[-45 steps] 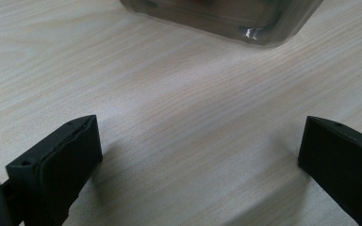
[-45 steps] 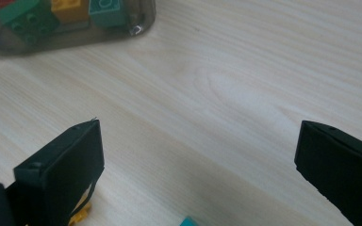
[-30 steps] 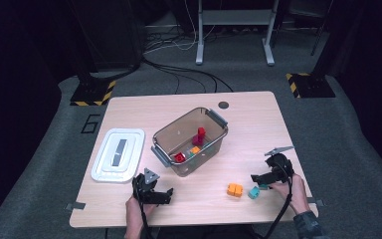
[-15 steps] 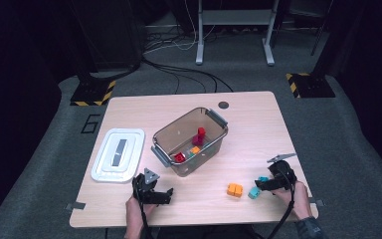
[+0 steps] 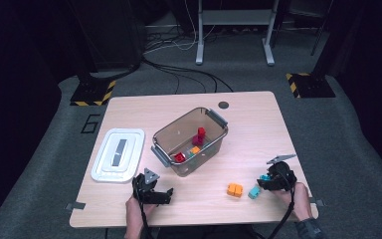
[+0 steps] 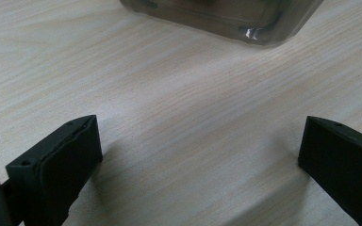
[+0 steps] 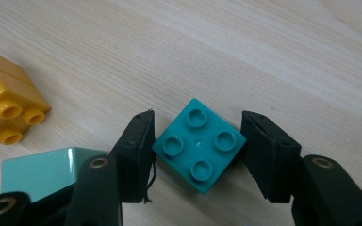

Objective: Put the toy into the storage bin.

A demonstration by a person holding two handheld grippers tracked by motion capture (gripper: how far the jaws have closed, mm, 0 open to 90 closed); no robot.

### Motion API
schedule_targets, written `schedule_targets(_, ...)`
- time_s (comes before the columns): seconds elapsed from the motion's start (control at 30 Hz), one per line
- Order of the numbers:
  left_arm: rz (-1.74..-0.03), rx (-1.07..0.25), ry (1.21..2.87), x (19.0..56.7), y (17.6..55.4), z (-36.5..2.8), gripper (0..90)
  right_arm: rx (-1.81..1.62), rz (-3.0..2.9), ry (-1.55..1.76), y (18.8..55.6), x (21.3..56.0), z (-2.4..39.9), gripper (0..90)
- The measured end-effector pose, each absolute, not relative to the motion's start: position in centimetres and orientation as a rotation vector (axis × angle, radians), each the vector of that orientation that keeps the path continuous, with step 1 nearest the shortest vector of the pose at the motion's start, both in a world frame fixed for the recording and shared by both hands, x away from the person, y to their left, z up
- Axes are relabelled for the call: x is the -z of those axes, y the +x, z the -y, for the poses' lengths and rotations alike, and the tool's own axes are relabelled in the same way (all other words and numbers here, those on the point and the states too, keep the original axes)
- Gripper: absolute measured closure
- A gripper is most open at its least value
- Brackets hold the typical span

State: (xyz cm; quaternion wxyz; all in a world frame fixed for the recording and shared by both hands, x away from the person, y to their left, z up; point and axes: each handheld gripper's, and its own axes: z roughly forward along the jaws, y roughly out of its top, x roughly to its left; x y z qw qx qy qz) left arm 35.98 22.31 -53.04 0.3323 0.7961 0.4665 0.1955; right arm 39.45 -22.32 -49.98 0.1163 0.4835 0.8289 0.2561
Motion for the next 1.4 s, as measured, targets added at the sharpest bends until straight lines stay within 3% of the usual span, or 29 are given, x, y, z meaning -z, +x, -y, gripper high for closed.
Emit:
schedule_targets(0.17,-1.219,-0.511,2.079,53.0,36.0,-22.3,0.0,-0.77,-2.426,1.423,39.6,50.0,22.2,47.2)
schedule_targets(0.2,-1.219,-0.51,2.079,53.0,36.0,-22.3,0.0,-0.776,-2.415,1.422,39.7,50.0,22.2,58.5)
schedule_targets(1.0,-1.221,-0.509,2.078,53.1,36.0,-22.3,0.0,-0.826,-2.399,1.406,41.5,50.1,21.4,58.3)
schedule_targets(1.13,-1.219,-0.511,2.079,53.0,36.0,-22.3,0.0,-0.798,-2.402,1.395,41.7,50.2,21.0,54.6)
schedule_targets(1.4,-1.219,-0.511,2.079,53.0,36.0,-22.3,0.0,-0.763,-2.42,1.362,42.2,49.9,20.3,58.8)
